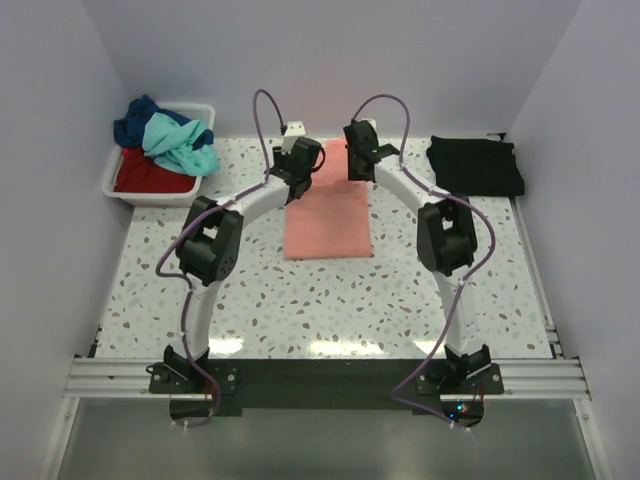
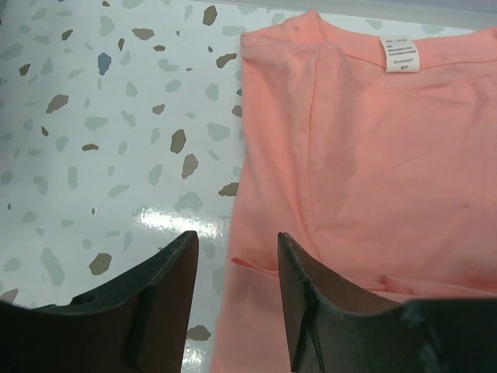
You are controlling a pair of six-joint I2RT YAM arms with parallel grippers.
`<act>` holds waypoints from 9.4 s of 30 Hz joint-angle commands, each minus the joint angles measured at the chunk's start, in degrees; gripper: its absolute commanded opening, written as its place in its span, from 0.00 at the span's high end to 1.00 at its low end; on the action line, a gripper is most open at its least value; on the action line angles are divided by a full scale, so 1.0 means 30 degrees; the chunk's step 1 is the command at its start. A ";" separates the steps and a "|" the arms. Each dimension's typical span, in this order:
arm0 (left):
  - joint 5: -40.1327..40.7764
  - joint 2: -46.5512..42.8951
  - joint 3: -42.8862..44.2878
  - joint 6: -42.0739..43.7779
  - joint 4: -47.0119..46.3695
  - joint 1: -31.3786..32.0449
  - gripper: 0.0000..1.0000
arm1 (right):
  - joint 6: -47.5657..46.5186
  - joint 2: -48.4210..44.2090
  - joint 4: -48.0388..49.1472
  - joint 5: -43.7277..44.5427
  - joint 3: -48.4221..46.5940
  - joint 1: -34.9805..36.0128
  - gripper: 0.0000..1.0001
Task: Fold and stack the t-shirts
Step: Fold the tshirt
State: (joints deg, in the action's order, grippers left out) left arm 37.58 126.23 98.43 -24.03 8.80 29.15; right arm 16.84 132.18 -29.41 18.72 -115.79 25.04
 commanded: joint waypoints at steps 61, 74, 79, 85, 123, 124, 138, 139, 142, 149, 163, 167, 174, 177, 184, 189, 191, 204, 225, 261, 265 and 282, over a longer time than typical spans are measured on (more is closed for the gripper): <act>-2.1111 -0.9295 -1.8133 -0.4499 -0.5511 -0.4706 0.46 | 0.2355 -1.0751 0.7254 -0.8525 2.0813 -0.0172 0.58; -2.1961 -0.8416 -1.8104 -0.4176 -0.4748 -0.4150 0.72 | 0.2472 -0.9812 0.7752 -0.9402 2.0754 -0.0201 0.66; -2.1786 -0.8358 -1.7899 -0.4148 -0.4662 -0.3944 0.83 | 0.2414 -0.9549 0.7811 -0.9638 2.0754 -0.0172 0.80; -2.0938 -0.9263 -1.8015 -0.3796 -0.3638 -0.3885 1.00 | 0.2443 -1.0015 0.7401 -0.9375 2.1134 -0.0201 1.00; -1.1416 -2.4616 -1.9192 -0.7224 0.8344 0.2120 1.00 | 0.7218 -2.4342 -0.1474 -0.4367 2.4829 0.5980 1.00; -1.1182 -2.4907 -1.9014 -0.7195 0.8521 0.2208 1.00 | 0.7218 -2.4430 -0.1650 -0.4278 2.4565 0.5980 1.00; -0.7345 -2.2020 -1.4742 -0.5935 0.8319 0.2443 1.00 | 0.5637 -2.3293 -0.4113 -0.0649 1.8734 0.6068 1.00; -0.7110 -2.1517 -1.4358 -0.5877 0.8144 0.2443 1.00 | 0.5462 -2.3056 -0.3939 -0.0006 1.8616 0.6010 1.00; -0.6260 -1.9729 -1.2980 -0.5732 0.7821 0.2443 1.00 | 0.4993 -2.2092 -0.3324 0.0818 1.8031 0.5923 1.00; -0.4560 -1.6827 -0.9935 -0.4968 0.7644 0.2355 1.00 | 0.4787 -2.0011 -0.1597 0.0996 1.7560 0.5250 1.00; -0.4442 -1.2286 -0.7676 -0.4002 0.6385 0.1360 1.00 | 0.2797 -1.5967 0.1130 0.0615 1.5600 0.2173 1.00; -0.4471 -1.0792 -0.6448 -0.3650 0.6150 0.0921 1.00 | 0.2356 -1.4181 0.1714 0.0295 1.4310 0.1704 1.00; -0.4851 -0.7628 -0.4248 -0.3095 0.5945 0.0100 1.00 | 0.2092 -1.1105 0.2098 -0.0029 1.2114 0.1089 1.00; -0.4969 -0.6281 -0.3370 -0.2889 0.5915 -0.0164 1.00 | 0.1945 -0.9610 0.2098 -0.0292 1.0855 0.0708 1.00; -0.5991 -0.3263 -0.1115 -0.2127 0.5652 -0.1246 1.00 | 0.1770 -0.6475 0.1659 -0.0527 0.7547 0.0063 1.00; -0.6755 -0.0978 0.1053 -0.1483 0.5505 -0.1658 1.00 | 0.1682 -0.4746 0.1132 -0.0586 0.5815 -0.0318 1.00; -0.6843 -0.0218 0.1901 -0.1365 0.5622 -0.1805 1.00 | 0.1681 -0.3984 0.0928 -0.0644 0.5083 -0.0464 1.00; -0.6640 -0.1440 0.0504 -0.0778 0.3137 -0.2186 0.45 | 0.1741 -0.3512 0.1482 -0.0909 0.4377 -0.0845 0.56; -0.9656 -0.5281 -0.3601 0.0421 0.1256 -0.0988 0.41 | 0.1359 -0.6384 0.2334 -0.2632 0.6808 -0.0641 0.57; -0.9189 -0.6189 -1.0222 -0.0309 0.6472 0.1710 0.47 | 0.3234 -0.7965 -0.0187 -0.5215 1.4308 0.0970 0.69; -0.8107 -0.7501 -1.0106 -0.0573 0.6384 0.1740 0.48 | 0.3263 -0.9337 -0.0333 -0.4425 1.4104 0.1088 0.69; -0.8014 -0.6690 -0.5803 -0.1013 0.3692 0.0657 0.43 | 0.2649 -0.7445 -0.0862 -0.3136 0.8367 0.1117 0.67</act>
State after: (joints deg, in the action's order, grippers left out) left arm 14.98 102.80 76.86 -25.98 23.53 33.32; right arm 25.76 105.03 -32.03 8.01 -85.69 28.23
